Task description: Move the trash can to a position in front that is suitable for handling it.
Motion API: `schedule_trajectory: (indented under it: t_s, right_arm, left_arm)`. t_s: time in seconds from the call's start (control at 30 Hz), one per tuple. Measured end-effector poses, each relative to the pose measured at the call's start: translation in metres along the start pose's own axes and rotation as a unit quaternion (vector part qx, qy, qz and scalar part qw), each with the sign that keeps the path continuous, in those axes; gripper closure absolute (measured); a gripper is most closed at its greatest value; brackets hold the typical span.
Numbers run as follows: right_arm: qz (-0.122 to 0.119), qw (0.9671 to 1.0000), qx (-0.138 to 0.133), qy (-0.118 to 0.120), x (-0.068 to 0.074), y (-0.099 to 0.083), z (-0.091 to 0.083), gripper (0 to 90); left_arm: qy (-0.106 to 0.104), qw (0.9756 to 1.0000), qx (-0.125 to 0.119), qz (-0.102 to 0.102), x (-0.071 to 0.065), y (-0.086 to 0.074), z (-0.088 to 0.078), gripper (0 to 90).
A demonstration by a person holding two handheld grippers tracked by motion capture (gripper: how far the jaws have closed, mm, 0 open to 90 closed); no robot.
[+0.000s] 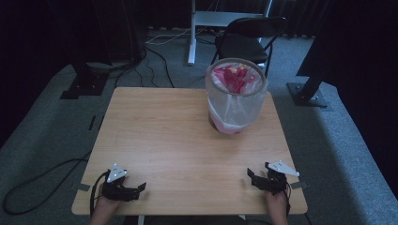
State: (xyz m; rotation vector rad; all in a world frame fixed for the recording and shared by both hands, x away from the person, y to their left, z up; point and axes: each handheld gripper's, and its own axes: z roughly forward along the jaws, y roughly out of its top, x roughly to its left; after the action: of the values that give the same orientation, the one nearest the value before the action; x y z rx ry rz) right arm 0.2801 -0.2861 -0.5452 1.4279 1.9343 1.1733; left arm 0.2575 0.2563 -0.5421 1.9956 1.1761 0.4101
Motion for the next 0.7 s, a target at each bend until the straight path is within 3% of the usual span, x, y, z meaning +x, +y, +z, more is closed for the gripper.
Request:
schedule_trajectory:
  t_s: [0.07, 0.17, 0.37, 0.53, 0.7]
  right_arm:
    - [0.005, 1.0, 0.005, 0.004, -0.001, 0.0, 0.001, 12.6]
    - [0.006, 0.9998, 0.015, 0.008, -0.002, 0.002, 0.003, 12.6]
    - [0.007, 0.9996, 0.022, 0.019, -0.004, 0.005, 0.005, 12.5]
    - [0.017, 0.9993, 0.028, 0.019, -0.011, 0.01, 0.01, 12.5]
    - [0.022, 0.9993, 0.025, 0.018, -0.016, 0.015, 0.014, 12.5]
  left_arm:
    - [-0.005, 1.0, -0.001, 0.003, -0.001, 0.002, 0.002, 0.0]
    - [-0.014, 0.9996, 0.008, 0.022, -0.007, 0.008, 0.011, 0.0]
    - [-0.027, 0.9994, 0.014, 0.015, -0.009, 0.018, 0.022, 0.0]
    - [-0.025, 0.9988, 0.033, 0.028, -0.014, 0.028, 0.035, 0.0]
    - [-0.035, 0.9985, 0.032, 0.029, -0.017, 0.038, 0.044, 0.0]
